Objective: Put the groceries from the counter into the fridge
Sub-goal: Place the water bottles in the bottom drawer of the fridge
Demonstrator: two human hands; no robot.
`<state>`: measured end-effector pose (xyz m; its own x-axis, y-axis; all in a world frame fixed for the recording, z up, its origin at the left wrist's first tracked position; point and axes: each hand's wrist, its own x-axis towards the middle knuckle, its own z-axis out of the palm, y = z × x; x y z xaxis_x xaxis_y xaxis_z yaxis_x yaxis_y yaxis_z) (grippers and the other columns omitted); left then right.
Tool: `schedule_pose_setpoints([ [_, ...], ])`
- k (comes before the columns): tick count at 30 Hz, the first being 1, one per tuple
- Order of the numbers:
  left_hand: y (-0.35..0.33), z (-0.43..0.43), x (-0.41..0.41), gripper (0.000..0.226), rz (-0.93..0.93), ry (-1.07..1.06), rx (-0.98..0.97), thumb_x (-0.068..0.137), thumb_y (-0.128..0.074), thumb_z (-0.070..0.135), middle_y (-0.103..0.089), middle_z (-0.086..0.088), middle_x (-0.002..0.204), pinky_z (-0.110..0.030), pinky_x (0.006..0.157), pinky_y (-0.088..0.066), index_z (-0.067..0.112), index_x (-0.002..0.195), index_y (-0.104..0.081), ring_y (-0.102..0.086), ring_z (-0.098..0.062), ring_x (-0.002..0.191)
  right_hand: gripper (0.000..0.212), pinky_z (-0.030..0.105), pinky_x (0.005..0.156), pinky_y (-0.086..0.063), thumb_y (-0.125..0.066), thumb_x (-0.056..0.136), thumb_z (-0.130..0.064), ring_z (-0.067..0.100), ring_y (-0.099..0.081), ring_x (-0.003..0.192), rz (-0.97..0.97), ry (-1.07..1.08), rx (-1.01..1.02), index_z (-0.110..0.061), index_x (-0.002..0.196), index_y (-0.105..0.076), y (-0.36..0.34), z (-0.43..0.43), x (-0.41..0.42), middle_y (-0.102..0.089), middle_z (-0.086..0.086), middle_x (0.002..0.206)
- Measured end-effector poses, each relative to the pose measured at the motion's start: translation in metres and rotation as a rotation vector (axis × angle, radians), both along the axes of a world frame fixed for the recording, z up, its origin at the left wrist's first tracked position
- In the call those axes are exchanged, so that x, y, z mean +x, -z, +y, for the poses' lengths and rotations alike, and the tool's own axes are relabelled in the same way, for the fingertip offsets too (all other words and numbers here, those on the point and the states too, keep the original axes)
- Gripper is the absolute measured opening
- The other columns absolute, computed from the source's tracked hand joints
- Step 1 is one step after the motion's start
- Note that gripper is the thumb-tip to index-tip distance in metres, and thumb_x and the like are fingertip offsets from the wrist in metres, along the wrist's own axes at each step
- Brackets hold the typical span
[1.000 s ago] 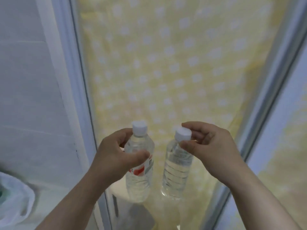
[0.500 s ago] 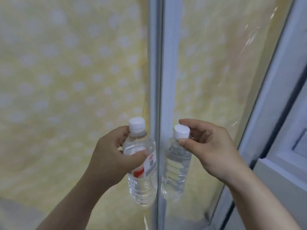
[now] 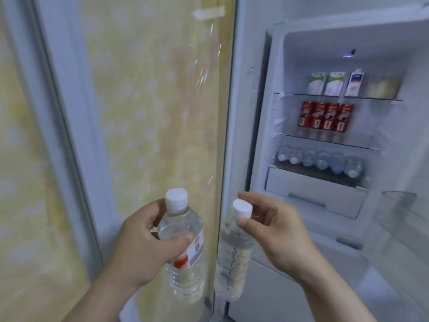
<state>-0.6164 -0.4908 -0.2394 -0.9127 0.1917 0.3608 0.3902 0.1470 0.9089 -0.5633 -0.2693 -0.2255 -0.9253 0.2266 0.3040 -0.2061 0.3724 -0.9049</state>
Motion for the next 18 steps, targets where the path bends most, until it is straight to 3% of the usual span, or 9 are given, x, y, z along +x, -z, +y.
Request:
schedule_pose_setpoints([
  [4,0.004,0.032,-0.019,0.047,0.013,0.145,0.015,0.044,-0.074,0.041,-0.074,0.002,0.088,-0.045,0.071,-0.059,0.040,0.091,-0.071,-0.069,-0.019,0.079,0.049,0.036,0.101,-0.052,-0.070,0.085,0.003,0.002,-0.068,0.102,0.011,0.137,0.010,-0.041,0.107,-0.062,0.004,0.019,0.008,-0.074,-0.011,0.107],
  [9,0.009,0.069,-0.039,0.041,0.007,0.310,0.000,0.052,-0.077,0.028,-0.073,0.008,0.083,-0.027,0.065,-0.054,0.040,0.091,-0.071,-0.066,-0.007,0.071,0.051,0.026,0.103,-0.048,-0.066,0.091,-0.002,-0.003,-0.063,0.109,0.010,0.277,0.065,-0.045,0.118,-0.055,0.005,0.039,0.017,-0.068,-0.016,0.118],
  [11,0.012,0.083,-0.047,0.040,-0.014,0.365,-0.005,0.053,-0.077,0.027,-0.072,0.010,0.081,-0.028,0.065,-0.053,0.036,0.092,-0.072,-0.065,-0.006,0.069,0.049,0.020,0.101,-0.047,-0.064,0.093,-0.005,-0.006,-0.061,0.109,0.006,0.335,0.095,-0.039,0.127,-0.055,0.006,0.046,0.022,-0.066,-0.017,0.120],
  [14,0.017,0.105,-0.057,0.055,-0.026,0.405,-0.011,0.047,-0.076,0.041,-0.073,0.012,0.092,-0.033,0.075,-0.054,0.028,0.100,-0.072,-0.068,-0.008,0.085,0.048,0.014,0.097,-0.046,-0.063,0.094,-0.008,-0.005,-0.061,0.109,-0.010,0.408,0.127,-0.033,0.134,-0.054,0.005,0.061,0.027,-0.066,-0.017,0.120],
  [18,0.022,0.133,-0.070,0.059,-0.014,0.443,-0.018,0.045,-0.080,0.044,-0.073,0.010,0.096,-0.033,0.078,-0.053,0.028,0.102,-0.069,-0.068,-0.016,0.092,0.047,0.011,0.086,-0.048,-0.066,0.093,-0.009,-0.006,-0.063,0.101,-0.011,0.488,0.181,-0.046,0.120,-0.057,0.006,0.082,0.029,-0.068,-0.022,0.109],
])
